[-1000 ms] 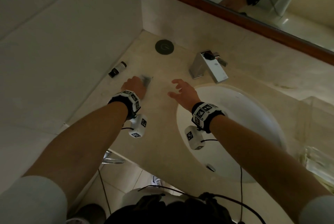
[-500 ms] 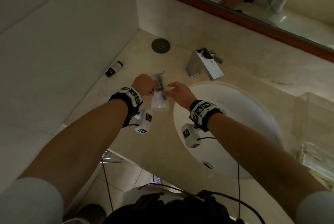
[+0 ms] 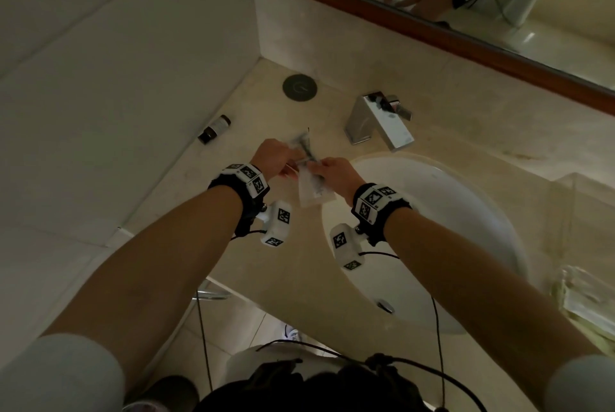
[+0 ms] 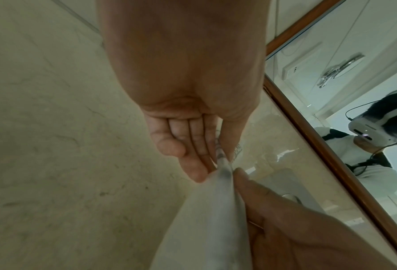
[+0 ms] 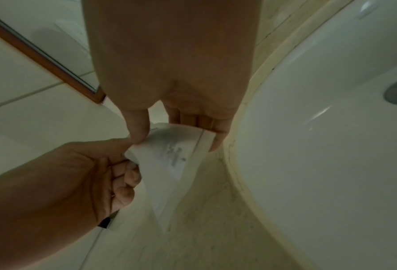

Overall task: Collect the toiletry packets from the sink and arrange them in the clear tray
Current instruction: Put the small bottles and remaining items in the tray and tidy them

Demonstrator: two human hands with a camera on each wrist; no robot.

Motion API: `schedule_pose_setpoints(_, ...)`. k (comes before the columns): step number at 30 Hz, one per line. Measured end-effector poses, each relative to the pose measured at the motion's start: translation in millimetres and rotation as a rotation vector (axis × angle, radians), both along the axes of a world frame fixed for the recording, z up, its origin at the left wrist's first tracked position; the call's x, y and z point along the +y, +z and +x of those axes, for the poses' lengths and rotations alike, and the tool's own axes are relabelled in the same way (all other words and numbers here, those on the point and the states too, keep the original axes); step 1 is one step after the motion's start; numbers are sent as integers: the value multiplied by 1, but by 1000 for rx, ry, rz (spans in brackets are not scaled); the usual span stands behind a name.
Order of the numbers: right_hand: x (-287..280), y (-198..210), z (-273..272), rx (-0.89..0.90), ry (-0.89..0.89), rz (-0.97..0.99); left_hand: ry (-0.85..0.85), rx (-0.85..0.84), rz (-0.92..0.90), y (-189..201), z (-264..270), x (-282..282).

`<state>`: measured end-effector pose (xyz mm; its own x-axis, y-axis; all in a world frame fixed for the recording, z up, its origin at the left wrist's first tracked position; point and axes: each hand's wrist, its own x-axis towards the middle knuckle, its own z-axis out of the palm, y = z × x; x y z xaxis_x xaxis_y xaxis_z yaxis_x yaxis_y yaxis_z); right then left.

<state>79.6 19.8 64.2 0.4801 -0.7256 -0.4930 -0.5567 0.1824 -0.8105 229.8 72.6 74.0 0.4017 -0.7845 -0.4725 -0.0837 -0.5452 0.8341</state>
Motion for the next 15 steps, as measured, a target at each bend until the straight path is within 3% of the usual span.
schedule_pose_setpoints(9,-1,-7,16,16,3,-8,-33,25,129,5,16,12)
schedule_pose_setpoints(15,-4,-12,29,11,-32,-37,102,-284,125,3,57,15)
